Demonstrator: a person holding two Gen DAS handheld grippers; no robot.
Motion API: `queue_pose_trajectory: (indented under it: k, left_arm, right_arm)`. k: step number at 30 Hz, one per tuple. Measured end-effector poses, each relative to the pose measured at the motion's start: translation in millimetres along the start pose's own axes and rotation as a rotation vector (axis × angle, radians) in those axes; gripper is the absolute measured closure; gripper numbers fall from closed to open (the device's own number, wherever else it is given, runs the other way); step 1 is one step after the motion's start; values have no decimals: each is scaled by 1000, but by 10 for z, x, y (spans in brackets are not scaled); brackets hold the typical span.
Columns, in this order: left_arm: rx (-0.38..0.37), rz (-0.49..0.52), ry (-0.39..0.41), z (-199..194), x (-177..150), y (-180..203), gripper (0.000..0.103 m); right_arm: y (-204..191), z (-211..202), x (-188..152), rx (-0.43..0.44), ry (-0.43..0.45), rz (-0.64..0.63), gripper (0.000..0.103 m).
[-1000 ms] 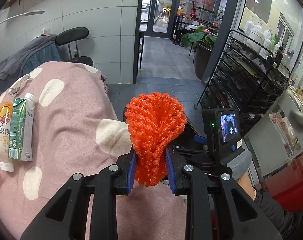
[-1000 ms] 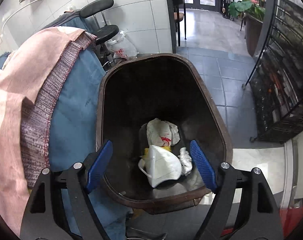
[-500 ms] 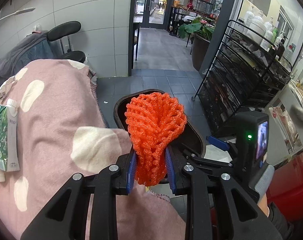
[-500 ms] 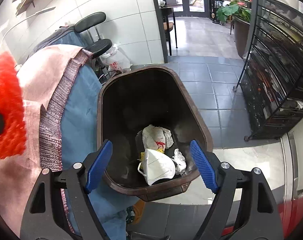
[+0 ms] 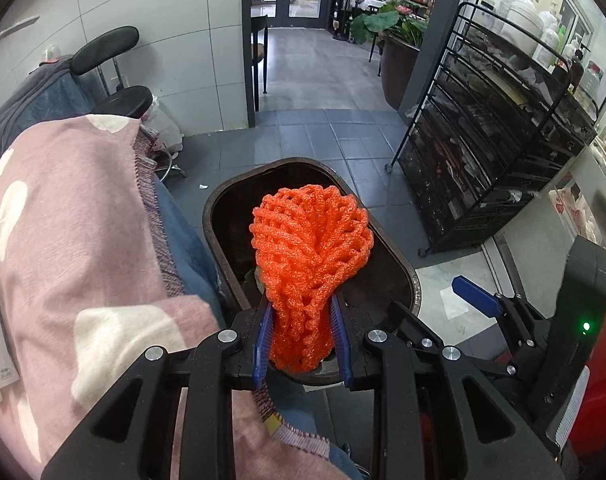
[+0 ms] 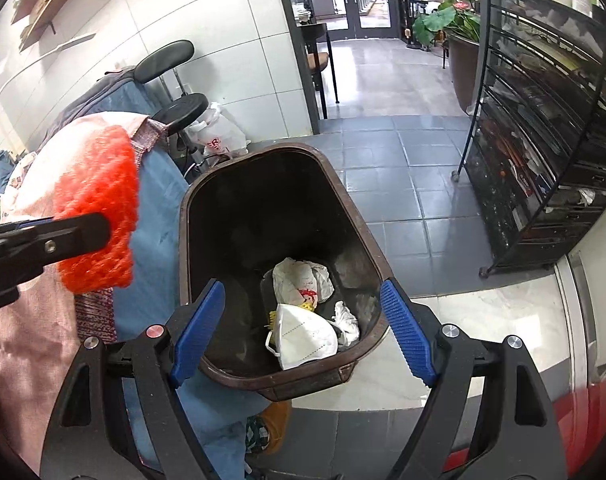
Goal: Collect trash
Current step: 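Open the left gripper over the bin to drop the orange foam net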
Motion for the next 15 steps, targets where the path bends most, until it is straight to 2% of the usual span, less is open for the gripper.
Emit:
queue_pose_trajectory:
  k: [6, 9, 11, 15]
  left_arm:
    - [-10, -3, -13, 84, -8, 6, 72]
    - [-25, -1, -33, 115, -29, 7, 59]
    - [-9, -3, -24, 104, -19, -6, 35]
    - [-3, -30, 25, 48, 46, -48, 17]
  right_arm:
    - [74, 36, -4, -9, -6, 19, 23]
    - [91, 34, -1, -13, -8, 23, 23]
    - [88, 43, 2, -13, -13, 25, 23]
    - [77, 45, -19, -10, -19, 28, 23]
Point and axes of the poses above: each gripper's, at about its wrist camera, not at the fingertips, and z roughly the way its jaws point, y to its right, x to its top, the point moved 9 cm from there along z, roughly the way its jaws point, and after that the axes turned 15 degrees about -x, right-handed, at the moved point
